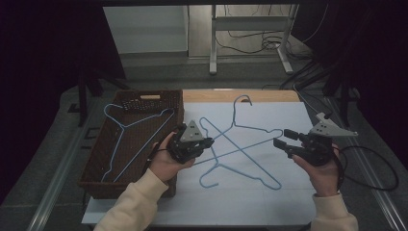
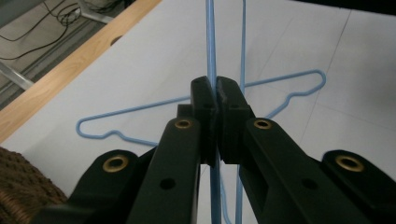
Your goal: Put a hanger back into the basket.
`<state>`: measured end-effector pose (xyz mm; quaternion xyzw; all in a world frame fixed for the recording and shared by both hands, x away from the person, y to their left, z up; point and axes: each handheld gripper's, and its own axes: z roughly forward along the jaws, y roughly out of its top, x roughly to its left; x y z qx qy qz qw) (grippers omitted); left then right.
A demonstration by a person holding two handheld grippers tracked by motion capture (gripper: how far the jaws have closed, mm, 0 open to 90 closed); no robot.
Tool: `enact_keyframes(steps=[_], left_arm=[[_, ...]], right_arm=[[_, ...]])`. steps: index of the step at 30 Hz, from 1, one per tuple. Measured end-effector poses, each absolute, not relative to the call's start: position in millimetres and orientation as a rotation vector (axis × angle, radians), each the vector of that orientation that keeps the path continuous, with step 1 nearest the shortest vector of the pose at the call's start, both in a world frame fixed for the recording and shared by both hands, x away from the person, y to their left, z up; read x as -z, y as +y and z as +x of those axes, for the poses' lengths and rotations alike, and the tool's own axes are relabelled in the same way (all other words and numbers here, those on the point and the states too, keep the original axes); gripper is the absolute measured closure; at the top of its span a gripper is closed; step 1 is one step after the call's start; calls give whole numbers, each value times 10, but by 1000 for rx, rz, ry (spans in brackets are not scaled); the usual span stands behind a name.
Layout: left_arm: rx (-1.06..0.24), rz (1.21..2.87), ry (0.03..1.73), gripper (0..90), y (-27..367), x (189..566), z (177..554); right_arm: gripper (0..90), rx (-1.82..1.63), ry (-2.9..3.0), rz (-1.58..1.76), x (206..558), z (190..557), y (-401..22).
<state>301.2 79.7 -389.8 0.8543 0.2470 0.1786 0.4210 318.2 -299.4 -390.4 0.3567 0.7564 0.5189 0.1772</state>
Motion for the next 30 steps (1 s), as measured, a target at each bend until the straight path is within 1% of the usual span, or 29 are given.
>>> enact_keyframes(steps=[3,10,19,27,30], left_arm=[[-445,2124,629,871,845,3876,3005],[-442,2041,682,872,1100,3748,2954],[-444,1947,748,872,1363,3689,2906],[-485,1887,782,872,1603,3592,2850],[-500,1851,824,872,1758,3597,2830]], right_arm=[[397,-1455,2143,1001,3927,3185,-2993],[386,-1416,2157,1032,4062,3233,-3020],[370,-1385,2191,1033,4213,3259,-3013],[353,-1349,2209,1049,4298,3282,-3006],[346,-1330,2210,1087,4324,3297,-3018]])
